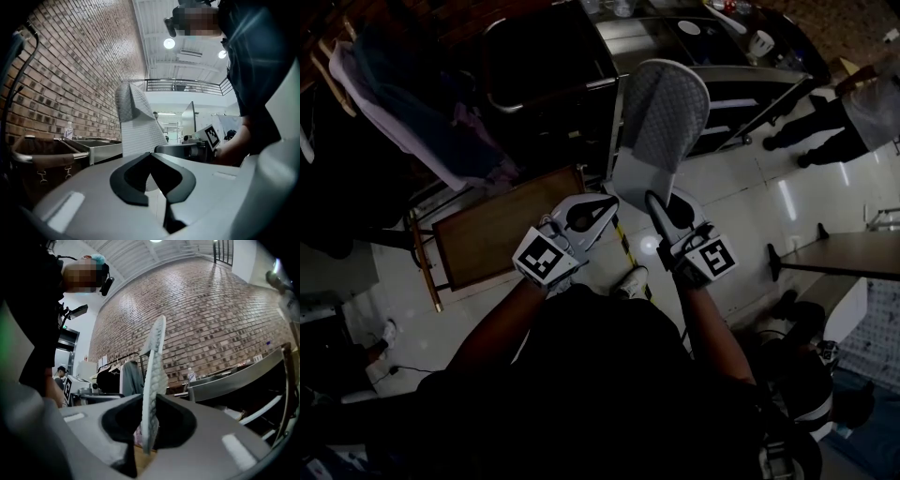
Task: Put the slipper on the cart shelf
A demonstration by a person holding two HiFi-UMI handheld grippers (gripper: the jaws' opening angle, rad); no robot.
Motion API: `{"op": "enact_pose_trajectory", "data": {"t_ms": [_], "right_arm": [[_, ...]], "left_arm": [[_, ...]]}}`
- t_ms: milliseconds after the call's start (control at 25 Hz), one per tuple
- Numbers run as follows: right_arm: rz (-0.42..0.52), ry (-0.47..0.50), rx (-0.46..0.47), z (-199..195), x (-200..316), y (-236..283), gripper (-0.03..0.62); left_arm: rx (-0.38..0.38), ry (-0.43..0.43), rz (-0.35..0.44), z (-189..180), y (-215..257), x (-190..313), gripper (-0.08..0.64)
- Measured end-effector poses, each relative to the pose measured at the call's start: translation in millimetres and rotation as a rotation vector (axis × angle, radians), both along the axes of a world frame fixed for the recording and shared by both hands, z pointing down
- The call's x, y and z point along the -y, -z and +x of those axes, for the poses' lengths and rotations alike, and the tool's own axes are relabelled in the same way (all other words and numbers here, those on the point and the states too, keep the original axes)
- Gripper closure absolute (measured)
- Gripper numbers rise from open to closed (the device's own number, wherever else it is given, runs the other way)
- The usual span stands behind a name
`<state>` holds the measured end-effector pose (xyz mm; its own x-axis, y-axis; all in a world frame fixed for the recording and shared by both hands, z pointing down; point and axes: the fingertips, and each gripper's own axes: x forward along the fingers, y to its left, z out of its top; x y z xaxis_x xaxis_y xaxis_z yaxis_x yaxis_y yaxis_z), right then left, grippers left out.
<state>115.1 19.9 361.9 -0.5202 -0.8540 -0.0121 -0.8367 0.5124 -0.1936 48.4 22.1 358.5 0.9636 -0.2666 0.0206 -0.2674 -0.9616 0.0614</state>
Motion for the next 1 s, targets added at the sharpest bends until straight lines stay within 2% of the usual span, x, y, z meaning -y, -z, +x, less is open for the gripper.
{"op": "enact_pose_trajectory", "data": {"t_ms": [240,480,680,1000], "right_arm": [[-0.011,0.034,0.027,61,-18,-12,0.526],[-0.068,0.094,0.068,107,-20,-32,0.526],[-0.231,0.166,0.171,115,-13,-73,0.526],[-0.488,0.252,0.189,114,2,-149,0.526]], "left_arm": [[0.024,0.031,0.008,63,-3,-18,0.56],[0.048,0.032,0.032,112,0,-31,0.56],[0.068,0.013,0.032,127,-6,-30,0.56],[0.064,-0.005,0.025,143,-26,3,0.56]]}}
